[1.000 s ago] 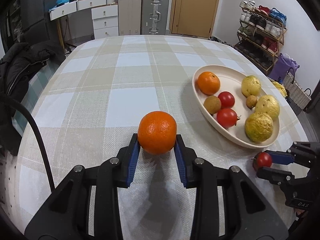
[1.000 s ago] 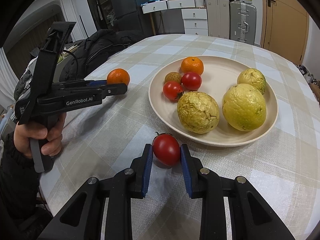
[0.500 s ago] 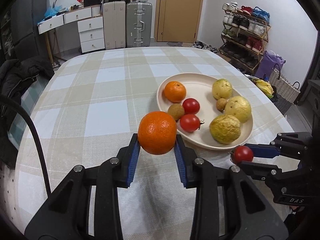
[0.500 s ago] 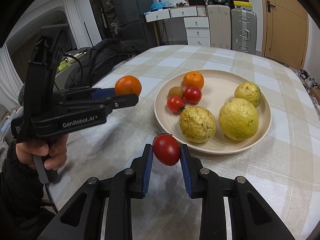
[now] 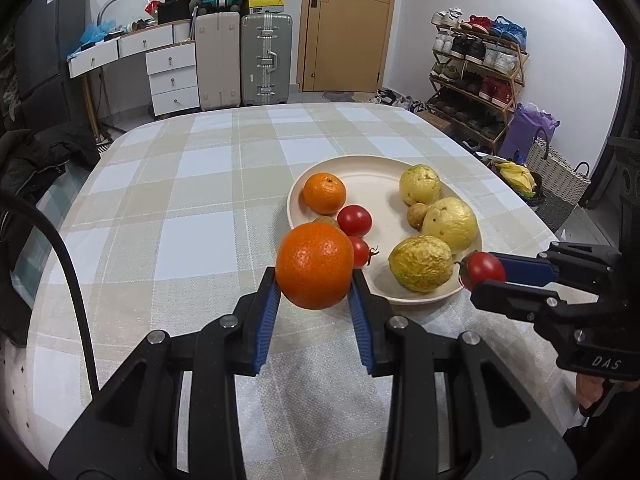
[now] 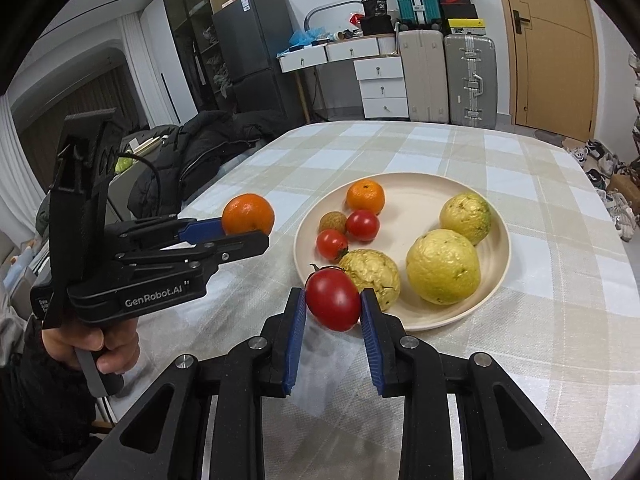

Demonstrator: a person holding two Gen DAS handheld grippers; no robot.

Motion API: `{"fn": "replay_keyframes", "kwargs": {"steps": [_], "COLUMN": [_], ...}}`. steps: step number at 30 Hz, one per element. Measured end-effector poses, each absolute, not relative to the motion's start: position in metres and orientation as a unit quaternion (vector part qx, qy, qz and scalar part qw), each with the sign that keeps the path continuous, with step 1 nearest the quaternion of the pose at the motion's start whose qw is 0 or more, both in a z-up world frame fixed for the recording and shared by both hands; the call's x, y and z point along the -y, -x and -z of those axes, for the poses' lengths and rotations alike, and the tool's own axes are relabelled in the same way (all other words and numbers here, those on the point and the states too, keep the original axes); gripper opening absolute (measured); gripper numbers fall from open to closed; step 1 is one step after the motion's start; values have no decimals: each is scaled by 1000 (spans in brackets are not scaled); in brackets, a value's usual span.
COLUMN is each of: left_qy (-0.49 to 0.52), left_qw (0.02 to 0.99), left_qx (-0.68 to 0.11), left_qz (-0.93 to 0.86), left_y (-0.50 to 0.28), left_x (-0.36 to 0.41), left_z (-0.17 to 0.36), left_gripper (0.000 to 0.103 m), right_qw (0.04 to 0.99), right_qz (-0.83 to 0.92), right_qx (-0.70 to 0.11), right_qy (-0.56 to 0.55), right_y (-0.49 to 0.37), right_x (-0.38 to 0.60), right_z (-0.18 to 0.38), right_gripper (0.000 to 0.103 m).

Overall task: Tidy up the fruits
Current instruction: 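Carry the mandarin with the left tool while the right carries the tomato to the plate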

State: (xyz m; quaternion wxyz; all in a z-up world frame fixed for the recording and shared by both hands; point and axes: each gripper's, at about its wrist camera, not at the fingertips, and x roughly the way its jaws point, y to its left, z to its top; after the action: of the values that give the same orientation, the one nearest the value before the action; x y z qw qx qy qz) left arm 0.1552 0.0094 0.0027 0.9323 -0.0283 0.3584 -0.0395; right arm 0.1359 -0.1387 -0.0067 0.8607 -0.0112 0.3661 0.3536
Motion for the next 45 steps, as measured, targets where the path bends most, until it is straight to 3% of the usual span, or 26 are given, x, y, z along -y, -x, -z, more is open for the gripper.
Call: {"fn": "replay_keyframes", "kwargs": {"steps": [45], "left_qy": [24], "left_qw": [935], "left_qx": [-346], "left_qz": [68], "left_y": [-177], "left_x": [32], "left_z": [5], "left_gripper": [31], "right_qw": [880], "right_qz": [-315], "right_qx": [-353], "right_qy": [-32], "right_y": [-166], "right_x": [161], "right_z": [-1], "right_gripper": [29]}}
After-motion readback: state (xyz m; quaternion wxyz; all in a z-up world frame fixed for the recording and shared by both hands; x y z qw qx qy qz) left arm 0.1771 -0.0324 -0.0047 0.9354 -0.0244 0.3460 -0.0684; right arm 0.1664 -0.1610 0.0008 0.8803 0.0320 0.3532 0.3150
